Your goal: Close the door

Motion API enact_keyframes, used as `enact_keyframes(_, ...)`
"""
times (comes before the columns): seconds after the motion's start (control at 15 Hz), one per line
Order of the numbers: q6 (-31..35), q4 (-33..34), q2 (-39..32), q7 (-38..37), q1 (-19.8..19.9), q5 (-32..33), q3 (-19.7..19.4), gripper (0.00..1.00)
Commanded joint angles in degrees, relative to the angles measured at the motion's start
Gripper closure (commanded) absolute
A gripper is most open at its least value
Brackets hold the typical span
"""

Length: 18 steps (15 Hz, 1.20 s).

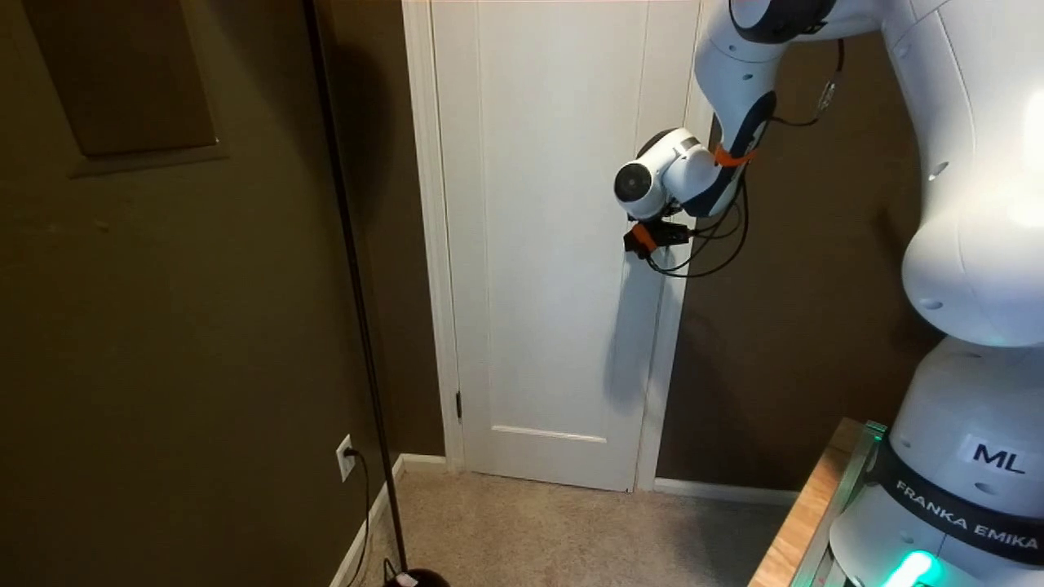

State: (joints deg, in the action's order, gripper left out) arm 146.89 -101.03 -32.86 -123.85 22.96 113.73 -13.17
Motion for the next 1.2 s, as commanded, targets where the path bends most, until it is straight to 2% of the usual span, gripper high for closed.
enact_keyframes(0.0, 1.1, 4.3, -3.0, -3.4, 3.0, 6.2, 1.0, 1.00)
enact_keyframes(0.33, 1.5, 6.5, -4.2, -3.9, 5.0, 10.5, 2.0, 1.00)
enact_keyframes(0.67, 3.4, 10.4, -6.1, -2.9, 7.2, 10.2, 2.5, 1.00)
enact_keyframes(0.8, 3.9, 9.9, -5.6, -3.0, 7.4, 10.3, 2.7, 1.00)
enact_keyframes(0.87, 4.2, 9.4, -5.2, -2.7, 7.4, 9.7, 2.8, 1.00)
enact_keyframes(1.13, 14.2, 1.1, 1.5, 9.7, 8.1, -3.0, 2.5, 0.99)
